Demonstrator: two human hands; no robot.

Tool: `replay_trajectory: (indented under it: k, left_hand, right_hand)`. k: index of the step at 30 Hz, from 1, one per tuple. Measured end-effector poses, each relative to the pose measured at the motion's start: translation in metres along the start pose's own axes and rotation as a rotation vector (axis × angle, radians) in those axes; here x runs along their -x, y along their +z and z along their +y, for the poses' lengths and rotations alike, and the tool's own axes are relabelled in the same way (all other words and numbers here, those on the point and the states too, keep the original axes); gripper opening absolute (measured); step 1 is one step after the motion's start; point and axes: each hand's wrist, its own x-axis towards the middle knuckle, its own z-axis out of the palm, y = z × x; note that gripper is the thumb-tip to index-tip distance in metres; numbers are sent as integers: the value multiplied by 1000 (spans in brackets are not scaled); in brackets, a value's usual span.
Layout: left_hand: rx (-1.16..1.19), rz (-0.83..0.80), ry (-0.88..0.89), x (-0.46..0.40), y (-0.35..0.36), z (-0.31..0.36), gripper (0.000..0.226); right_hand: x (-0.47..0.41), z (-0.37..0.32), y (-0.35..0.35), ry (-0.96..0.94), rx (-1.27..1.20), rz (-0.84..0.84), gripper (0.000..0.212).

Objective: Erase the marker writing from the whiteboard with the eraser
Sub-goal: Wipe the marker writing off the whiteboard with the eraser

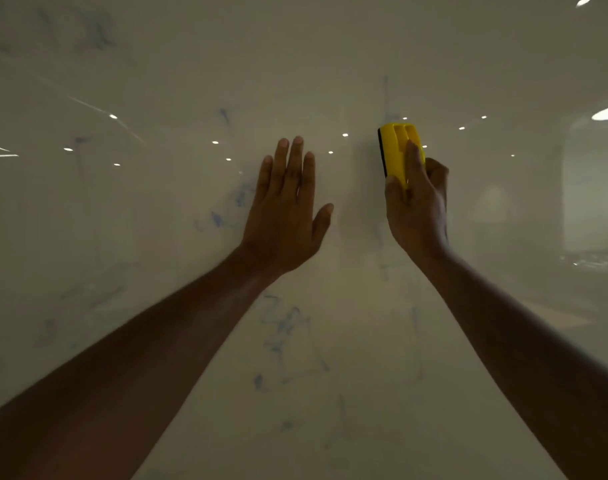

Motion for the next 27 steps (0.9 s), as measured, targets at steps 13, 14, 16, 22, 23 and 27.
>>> replay_trajectory:
  k: [13, 14, 16, 22, 23, 27]
  left_hand:
    - [-222, 23, -81, -17, -83, -171, 74]
    - [-232, 19, -91, -15, -89, -181, 74]
    - [-252, 18, -102, -8, -99, -201, 74]
    - [-295, 29, -179, 23, -127, -256, 73]
    - [-301, 32, -191, 30, -132, -264, 72]
    - [-315, 60, -242, 55, -147, -291, 68]
  right_hand:
    - [-74, -134, 89, -263, 37, 3, 65]
    - [-76, -144, 95, -282, 61, 0, 64]
    - [-79, -162, 106, -317, 102, 1, 63]
    - [-82, -203, 136, -356, 156, 44, 61]
    - [-81, -209, 141, -358, 174, 56, 61]
    - [-78, -243, 158, -294, 190, 97, 61]
